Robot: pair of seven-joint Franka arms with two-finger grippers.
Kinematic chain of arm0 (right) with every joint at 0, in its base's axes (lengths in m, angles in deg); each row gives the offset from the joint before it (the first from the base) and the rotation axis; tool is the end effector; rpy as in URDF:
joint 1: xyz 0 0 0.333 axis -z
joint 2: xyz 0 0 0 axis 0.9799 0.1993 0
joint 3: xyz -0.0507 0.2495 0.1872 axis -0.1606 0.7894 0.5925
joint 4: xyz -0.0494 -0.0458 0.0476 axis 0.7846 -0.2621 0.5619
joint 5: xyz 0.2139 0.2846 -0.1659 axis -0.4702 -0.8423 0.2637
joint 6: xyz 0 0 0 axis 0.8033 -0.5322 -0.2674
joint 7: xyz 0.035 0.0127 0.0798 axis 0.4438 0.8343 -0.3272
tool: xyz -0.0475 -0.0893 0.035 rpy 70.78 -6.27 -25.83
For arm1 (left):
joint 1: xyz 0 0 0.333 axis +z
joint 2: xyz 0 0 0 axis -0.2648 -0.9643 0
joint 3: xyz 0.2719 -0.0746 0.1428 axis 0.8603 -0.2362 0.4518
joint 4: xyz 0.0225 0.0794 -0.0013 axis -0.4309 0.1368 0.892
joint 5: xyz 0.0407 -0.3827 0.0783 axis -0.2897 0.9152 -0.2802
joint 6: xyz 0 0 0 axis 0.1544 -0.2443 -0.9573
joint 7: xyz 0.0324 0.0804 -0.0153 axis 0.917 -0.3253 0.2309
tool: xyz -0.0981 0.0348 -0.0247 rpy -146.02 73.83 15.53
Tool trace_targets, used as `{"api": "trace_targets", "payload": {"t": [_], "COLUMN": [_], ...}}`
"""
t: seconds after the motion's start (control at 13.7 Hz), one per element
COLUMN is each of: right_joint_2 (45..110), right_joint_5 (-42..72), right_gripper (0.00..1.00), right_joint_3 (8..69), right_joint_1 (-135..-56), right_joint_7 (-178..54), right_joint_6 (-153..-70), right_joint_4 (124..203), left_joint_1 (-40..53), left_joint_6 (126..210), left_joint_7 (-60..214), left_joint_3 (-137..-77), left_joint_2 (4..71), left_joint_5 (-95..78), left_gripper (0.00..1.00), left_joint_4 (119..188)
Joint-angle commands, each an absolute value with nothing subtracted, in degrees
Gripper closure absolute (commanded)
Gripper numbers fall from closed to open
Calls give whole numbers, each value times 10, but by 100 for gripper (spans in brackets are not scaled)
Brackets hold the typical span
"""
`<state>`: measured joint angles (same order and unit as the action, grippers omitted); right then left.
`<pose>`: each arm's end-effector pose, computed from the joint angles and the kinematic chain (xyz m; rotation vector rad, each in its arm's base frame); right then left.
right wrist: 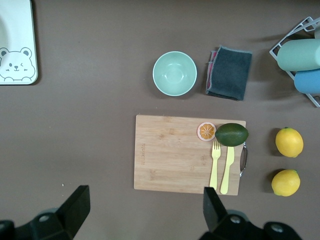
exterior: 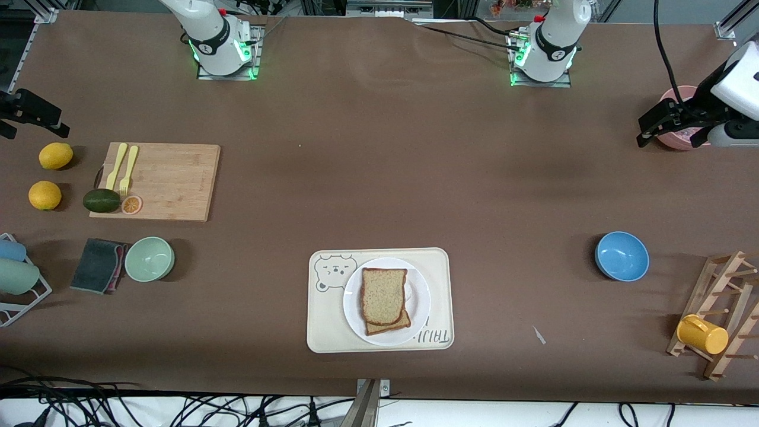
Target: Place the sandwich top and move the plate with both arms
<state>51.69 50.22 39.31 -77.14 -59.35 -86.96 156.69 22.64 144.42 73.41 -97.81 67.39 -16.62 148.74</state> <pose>0.5421 -0.0576 0.6254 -3.1135 -0.0349 -0.0200 0.5366 -0.0191 0.6281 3.1354 0.0383 0.0679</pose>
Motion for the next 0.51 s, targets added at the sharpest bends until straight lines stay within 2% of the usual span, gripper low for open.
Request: {"api": "trace_targets", "payload": {"t": [0.0,0.44], "right_joint_2": [506,495], "right_joint_5": [501,500], "right_gripper": [0,0], "right_joint_3": [397,398], "right_joint_1": [-769,-769], "right_joint_7": [-583,-583], "right_joint_6": [-861,-852], "right_joint_4": [1566,1566], "left_joint_1": [232,234], "left_joint_6": [1430,1430], "left_joint_7": [738,731], "left_joint_3": [-980,-981], "left_joint_2": [677,674], "left_joint_5": [-176,-176], "left_gripper": [0,0], "left_joint_4": [1475,1475]}}
